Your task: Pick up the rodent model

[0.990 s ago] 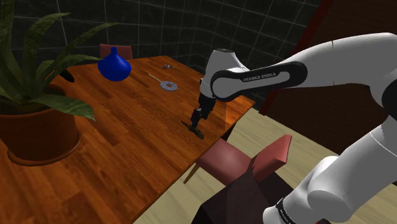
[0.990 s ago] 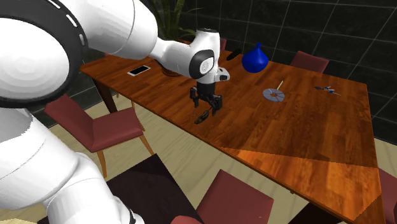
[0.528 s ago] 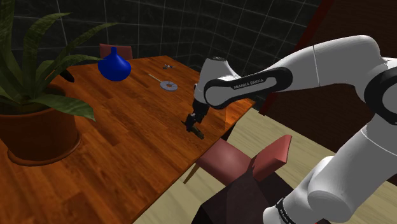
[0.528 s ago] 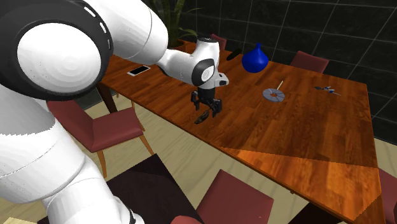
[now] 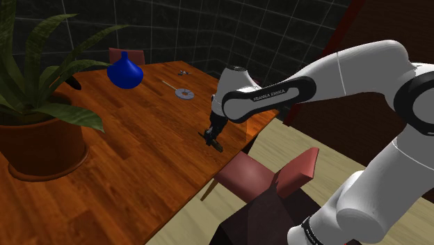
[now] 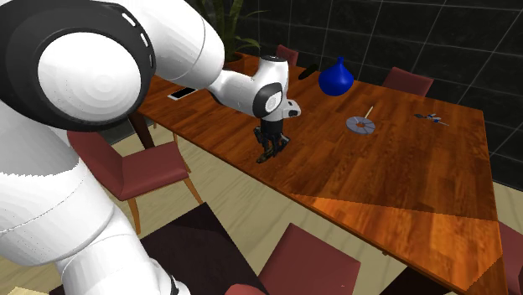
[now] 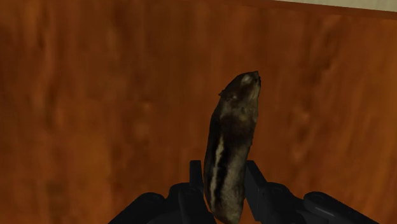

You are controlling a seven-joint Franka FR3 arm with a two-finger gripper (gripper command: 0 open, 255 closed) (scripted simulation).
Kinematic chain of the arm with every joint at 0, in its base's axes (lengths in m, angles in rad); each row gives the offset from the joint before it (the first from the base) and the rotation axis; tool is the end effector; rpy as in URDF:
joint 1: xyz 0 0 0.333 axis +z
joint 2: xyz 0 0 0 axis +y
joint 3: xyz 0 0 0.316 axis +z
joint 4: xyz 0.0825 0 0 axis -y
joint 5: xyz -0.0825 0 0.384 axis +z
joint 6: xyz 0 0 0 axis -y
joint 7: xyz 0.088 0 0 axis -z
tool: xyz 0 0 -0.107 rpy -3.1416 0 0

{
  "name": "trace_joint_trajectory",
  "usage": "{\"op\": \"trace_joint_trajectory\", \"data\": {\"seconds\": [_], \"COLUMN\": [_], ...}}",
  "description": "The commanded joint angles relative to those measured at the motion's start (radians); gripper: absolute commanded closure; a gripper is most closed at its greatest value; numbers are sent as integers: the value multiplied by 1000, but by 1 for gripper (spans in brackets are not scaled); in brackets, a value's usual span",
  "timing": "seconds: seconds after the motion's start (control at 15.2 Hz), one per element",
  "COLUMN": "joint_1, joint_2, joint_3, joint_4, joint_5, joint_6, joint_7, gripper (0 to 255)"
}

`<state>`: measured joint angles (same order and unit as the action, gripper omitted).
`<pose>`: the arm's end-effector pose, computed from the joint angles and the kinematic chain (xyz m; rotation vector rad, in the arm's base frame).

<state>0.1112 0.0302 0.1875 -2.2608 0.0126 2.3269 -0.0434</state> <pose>0.5035 0.1551 0.3516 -3.0784 -0.5180 -0.0534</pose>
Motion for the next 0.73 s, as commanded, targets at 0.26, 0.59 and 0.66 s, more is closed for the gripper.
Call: {"op": "trace_joint_trajectory", "data": {"seconds": [0.26,0.59,0.66], "joint_1": [0,0,0], "joint_2": [0,-38,-45], "joint_3": [0,0,0], "joint_4": [1,30,36], "joint_5": [0,8,10], "joint_6": [-2,-68,-82], "joint_7": [1,-4,-5], "gripper": [255,255,255]}}
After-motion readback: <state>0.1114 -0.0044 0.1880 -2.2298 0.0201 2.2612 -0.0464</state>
